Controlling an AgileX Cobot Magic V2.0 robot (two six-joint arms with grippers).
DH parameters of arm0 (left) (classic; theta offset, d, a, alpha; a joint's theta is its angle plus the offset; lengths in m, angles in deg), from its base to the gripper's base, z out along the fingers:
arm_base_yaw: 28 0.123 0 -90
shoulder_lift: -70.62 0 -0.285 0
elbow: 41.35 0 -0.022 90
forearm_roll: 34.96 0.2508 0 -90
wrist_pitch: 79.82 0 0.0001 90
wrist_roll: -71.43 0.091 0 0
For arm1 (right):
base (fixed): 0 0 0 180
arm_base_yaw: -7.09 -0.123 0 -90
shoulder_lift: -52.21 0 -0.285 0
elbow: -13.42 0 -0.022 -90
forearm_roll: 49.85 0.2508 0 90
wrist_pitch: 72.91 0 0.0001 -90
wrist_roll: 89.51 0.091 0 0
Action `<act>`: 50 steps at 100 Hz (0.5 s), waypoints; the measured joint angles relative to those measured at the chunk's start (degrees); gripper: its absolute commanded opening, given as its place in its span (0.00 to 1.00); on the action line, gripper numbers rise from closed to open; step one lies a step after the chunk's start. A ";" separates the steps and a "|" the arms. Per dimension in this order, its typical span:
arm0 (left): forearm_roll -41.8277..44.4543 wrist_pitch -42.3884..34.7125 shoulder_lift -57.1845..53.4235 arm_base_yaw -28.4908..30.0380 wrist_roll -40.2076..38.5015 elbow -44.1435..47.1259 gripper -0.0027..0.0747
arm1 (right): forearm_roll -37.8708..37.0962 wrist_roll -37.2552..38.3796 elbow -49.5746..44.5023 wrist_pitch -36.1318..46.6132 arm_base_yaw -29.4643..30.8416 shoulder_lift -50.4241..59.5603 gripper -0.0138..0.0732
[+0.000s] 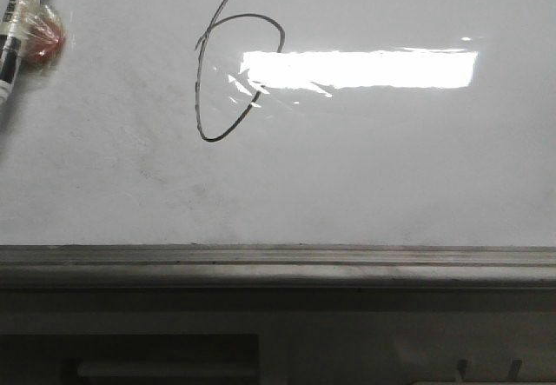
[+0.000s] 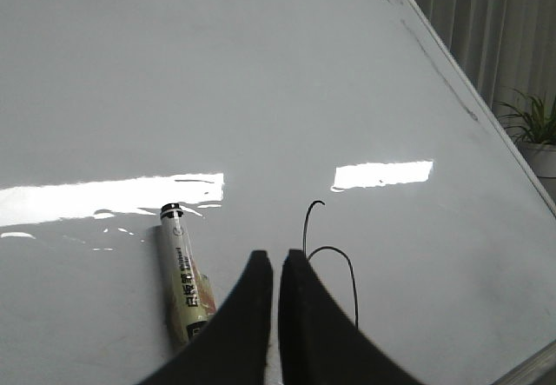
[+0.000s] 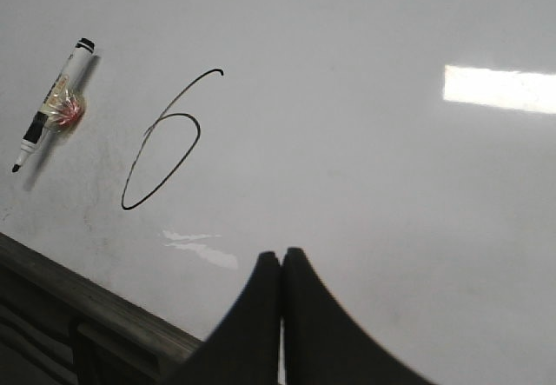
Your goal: Write number 6 on whiteboard
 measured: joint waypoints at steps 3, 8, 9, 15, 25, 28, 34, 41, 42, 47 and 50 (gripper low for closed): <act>-0.35 -0.08 0.00 0.00 0.00 0.00 0.01 | 0.00 0.00 0.00 0.00 0.00 0.00 0.08; -0.59 -0.08 0.00 0.00 0.00 0.00 0.01 | 0.00 0.00 0.00 0.00 0.00 0.00 0.08; -0.73 -0.08 0.00 0.00 0.00 0.00 0.01 | 0.00 -0.12 0.00 0.09 0.00 0.00 0.08; -0.83 -0.22 0.00 0.00 0.00 0.09 0.01 | 0.00 -0.12 0.00 0.09 0.00 0.00 0.08; -0.96 -0.21 0.00 0.00 0.00 0.21 0.01 | 0.00 -0.12 0.00 0.09 0.00 0.00 0.08; -0.96 -0.21 0.00 0.00 0.00 0.21 0.01 | 0.00 -0.12 0.00 0.09 0.00 0.00 0.08; -0.96 -0.21 0.00 0.00 0.00 0.21 0.01 | 0.00 -0.12 0.00 0.09 0.00 0.00 0.08; -0.99 -0.21 0.00 0.00 0.00 0.21 0.01 | 0.03 -0.12 0.00 0.09 0.00 0.00 0.08; -0.99 -0.21 0.00 0.00 0.00 0.21 0.01 | 0.03 -0.12 0.00 0.09 0.00 0.00 0.08; -1.09 -0.21 0.00 0.00 0.00 0.21 0.01 | 0.03 -0.12 0.00 0.09 0.00 0.00 0.08; -1.09 -0.21 0.00 0.00 0.00 0.21 0.01 | 0.03 -0.12 0.00 0.09 0.00 0.00 0.08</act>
